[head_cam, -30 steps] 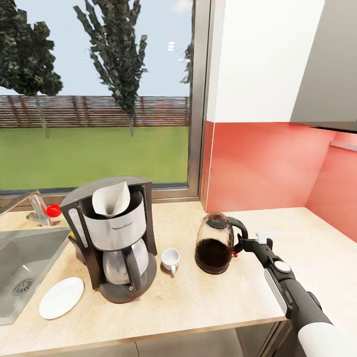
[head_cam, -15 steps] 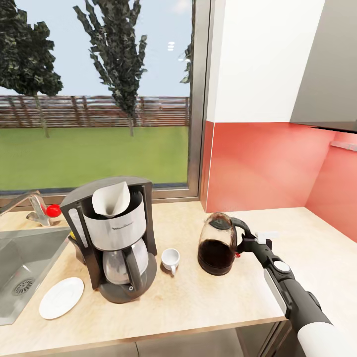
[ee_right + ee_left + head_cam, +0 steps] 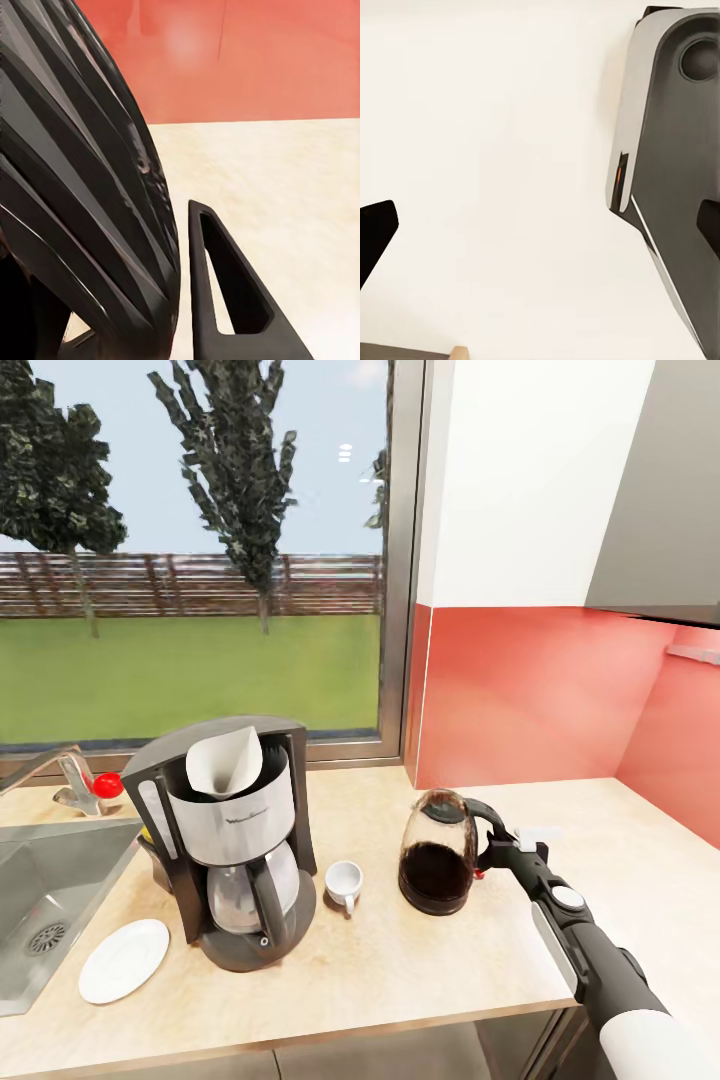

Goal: Set up a coffee station on the kitchen countertop: keep the coffee maker on the countertop, move the bottle of coffee from the kitchen shelf to the counter next to the coffee maker, place a paper coffee filter on top of the coffee maker, put the saucer next to the coffee maker with the coffee cup on the saucer, and place the electric kettle next to the coffee maker.

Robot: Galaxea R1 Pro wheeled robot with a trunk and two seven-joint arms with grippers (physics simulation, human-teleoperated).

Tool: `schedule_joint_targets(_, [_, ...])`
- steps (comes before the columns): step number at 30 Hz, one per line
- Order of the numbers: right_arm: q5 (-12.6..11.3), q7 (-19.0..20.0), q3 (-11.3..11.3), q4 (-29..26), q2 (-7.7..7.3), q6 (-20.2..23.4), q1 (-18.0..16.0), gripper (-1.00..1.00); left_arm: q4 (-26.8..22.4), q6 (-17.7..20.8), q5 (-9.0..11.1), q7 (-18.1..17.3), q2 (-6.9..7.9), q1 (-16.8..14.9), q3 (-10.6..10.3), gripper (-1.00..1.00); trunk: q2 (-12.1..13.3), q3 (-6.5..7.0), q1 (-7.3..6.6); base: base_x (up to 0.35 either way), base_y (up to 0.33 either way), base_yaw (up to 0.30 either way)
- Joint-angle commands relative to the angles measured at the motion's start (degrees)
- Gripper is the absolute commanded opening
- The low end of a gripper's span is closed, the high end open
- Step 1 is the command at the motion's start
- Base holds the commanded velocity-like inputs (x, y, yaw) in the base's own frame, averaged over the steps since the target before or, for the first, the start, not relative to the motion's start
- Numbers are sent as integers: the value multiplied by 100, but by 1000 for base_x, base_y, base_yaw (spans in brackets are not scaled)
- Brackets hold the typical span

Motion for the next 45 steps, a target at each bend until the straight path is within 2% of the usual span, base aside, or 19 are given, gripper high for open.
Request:
schedule_joint_targets(1, [-76,17,15,-9,-3,33,-2,-100,13,-26,50,-3,0,-8,-14,100,-12,-14,4,0,0,0])
schedule_joint_targets(7, [-78,-10,22,-266,126,72,-2,-100,18,-26,50,-6,0,-7,-14,100,-12,-14,4,0,0,0])
schedule_joint_targets(10, [-77,-25,23,-593,211,91,-3,-100,19,-26,50,-10,0,-4,-14,100,-12,-14,4,0,0,0])
schedule_joint_targets(11, [-77,-32,23,-819,231,103,-7,-100,19,-26,50,-10,0,-2,-14,100,-12,-14,4,0,0,0])
schedule_joint_targets(12, [-71,-37,45,-1308,253,166,-9,-100,21,-32,50,-9,0,11,-14,100,-12,-14,4,0,0,0])
schedule_joint_targets(16, [-59,-79,120,-2035,289,817,-15,-100,106,-34,50,-10,-5,24,-14,100,-12,-14,4,0,0,0])
schedule_joint_targets(19, [-35,-329,131,-2282,295,957,-18,-100,141,-35,54,-11,-2,99,-10,100,-12,-14,4,0,0,0])
schedule_joint_targets(21, [69,-686,153,-2435,307,1001,-25,-100,153,-30,53,-11,-5,169,-8,100,-12,-14,4,0,0,0])
schedule_joint_targets(23, [107,-780,253,-2470,350,1012,-27,-100,156,-28,51,-11,-7,185,-10,100,-12,-14,4,0,0,0])
schedule_joint_targets(27, [163,-1084,716,-2478,519,1004,-26,-100,159,-26,50,-11,-9,221,-12,100,-12,-14,4,0,0,0])
schedule_joint_targets(30, [166,-1426,825,-2474,557,999,-23,-100,159,-26,50,-8,-9,292,-10,100,-12,-14,4,0,0,0])
schedule_joint_targets(33, [162,-1627,873,-2452,566,997,-22,-100,160,4,50,-3,-2,384,-6,100,-12,-14,4,0,0,0])
schedule_joint_targets(37, [161,-1667,892,-2243,569,989,-19,-100,158,204,50,-2,-6,516,-7,100,-12,-14,4,58,0,0])
schedule_joint_targets(45, [161,-1668,894,-2154,569,988,-19,-100,151,254,50,-2,-17,536,-17,100,-12,-14,4,176,0,0])
